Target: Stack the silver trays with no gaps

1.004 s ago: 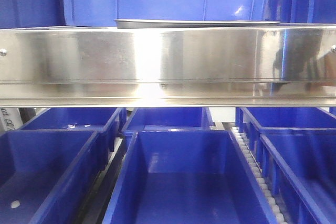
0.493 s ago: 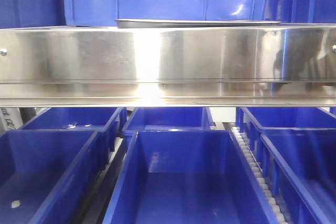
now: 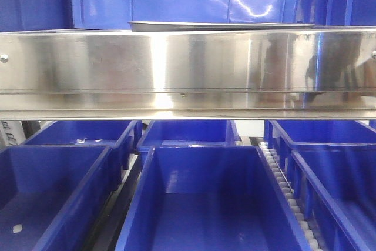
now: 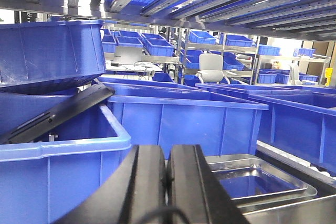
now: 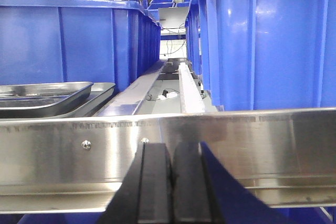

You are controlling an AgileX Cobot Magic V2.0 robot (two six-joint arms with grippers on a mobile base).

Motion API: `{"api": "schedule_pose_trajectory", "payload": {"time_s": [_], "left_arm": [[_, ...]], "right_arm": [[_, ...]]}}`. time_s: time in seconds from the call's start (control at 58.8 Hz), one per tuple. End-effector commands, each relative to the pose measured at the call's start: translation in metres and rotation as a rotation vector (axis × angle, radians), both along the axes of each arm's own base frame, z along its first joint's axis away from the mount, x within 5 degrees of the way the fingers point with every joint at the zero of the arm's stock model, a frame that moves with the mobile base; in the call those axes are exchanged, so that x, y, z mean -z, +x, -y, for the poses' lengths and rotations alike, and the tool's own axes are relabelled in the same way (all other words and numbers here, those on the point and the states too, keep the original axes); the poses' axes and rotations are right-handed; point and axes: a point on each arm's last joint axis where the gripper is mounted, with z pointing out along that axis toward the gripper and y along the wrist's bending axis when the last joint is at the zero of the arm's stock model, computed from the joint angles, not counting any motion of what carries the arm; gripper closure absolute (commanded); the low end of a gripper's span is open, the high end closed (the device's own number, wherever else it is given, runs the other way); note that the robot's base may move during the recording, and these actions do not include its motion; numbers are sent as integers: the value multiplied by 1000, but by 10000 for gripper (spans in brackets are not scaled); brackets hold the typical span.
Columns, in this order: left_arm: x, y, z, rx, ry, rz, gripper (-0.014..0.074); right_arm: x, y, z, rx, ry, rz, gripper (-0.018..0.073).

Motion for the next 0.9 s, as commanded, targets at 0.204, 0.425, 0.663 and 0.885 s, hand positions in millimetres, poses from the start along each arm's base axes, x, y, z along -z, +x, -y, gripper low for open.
{"api": "schedule_pose_trajectory", "payload": {"time_s": [0.204, 0.425, 0.663, 0.885], "left_arm": [[-3, 1, -4, -38, 18, 53, 603], [-8, -4, -6, -167, 56, 133, 603], [-11, -21, 13, -332, 24, 203, 603], [12, -9, 47, -343, 58, 149, 603]], "right_arm": [[-2, 0, 0, 6, -4, 19, 619], [-2, 0, 0, 6, -4, 19, 619], [-2, 0, 0, 6, -4, 19, 619], [-2, 0, 0, 6, -4, 19, 619]]}}
